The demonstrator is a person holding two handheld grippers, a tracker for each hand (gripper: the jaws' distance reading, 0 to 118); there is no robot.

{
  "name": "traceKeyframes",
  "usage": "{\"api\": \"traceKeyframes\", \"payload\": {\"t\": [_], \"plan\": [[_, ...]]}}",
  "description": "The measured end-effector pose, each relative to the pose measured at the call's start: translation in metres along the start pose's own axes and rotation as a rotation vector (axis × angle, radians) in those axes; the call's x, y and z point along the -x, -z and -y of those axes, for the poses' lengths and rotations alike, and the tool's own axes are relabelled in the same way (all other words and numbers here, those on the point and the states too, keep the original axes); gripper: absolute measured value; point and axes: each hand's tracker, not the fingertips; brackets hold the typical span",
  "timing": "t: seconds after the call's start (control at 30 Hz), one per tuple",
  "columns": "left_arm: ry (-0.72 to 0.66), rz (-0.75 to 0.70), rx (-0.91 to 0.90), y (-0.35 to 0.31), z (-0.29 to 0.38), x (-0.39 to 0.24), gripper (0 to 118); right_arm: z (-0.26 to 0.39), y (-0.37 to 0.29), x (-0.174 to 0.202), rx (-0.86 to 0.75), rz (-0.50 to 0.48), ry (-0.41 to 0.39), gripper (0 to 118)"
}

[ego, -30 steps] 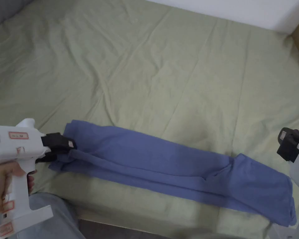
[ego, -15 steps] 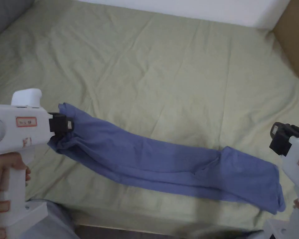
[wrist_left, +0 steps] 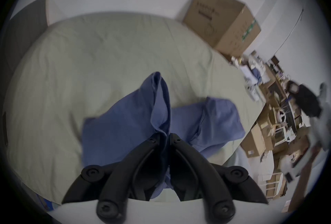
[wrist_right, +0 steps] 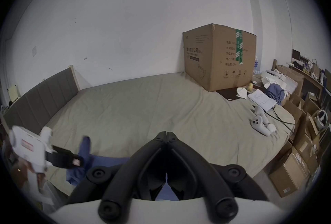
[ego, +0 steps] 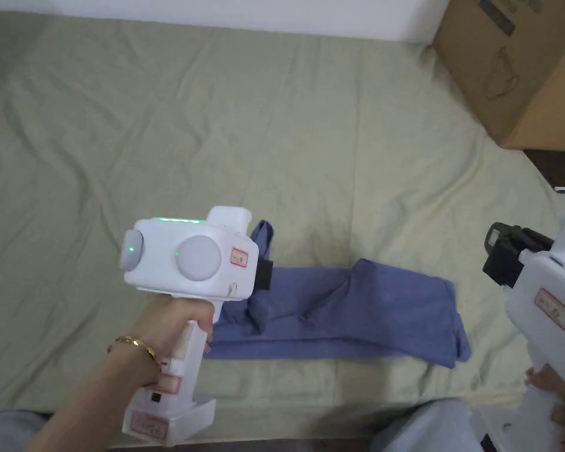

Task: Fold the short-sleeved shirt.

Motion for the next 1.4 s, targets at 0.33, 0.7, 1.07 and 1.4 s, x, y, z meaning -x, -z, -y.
{"api": "traceKeyframes", "payload": {"t": [0.33, 0.7, 1.07, 1.4], "plan": [[-0.138, 0.125, 0.036, 0.029, 0.014, -0.009, 75, 0.012, -0.008, -0.024, 0.030, 0.058, 0.033, 0], [-0.017, -0.129, -0.235, -0.045, 0.015, 0.011, 0, 0.007, -0.004, 0.007, 0.014, -0.018, -0.024, 0], [0.086, -0.037, 0.041, 0.054, 0.081, -0.054, 0, 0.015, -0.006, 0.005, 0.052, -0.021, -0.047, 0], [-0.051, 0.164, -0.124, 0.005, 0.048, -0.027, 6, 0.011, -0.012, 0.004, 0.035, -0.017, -0.050, 0]]}}
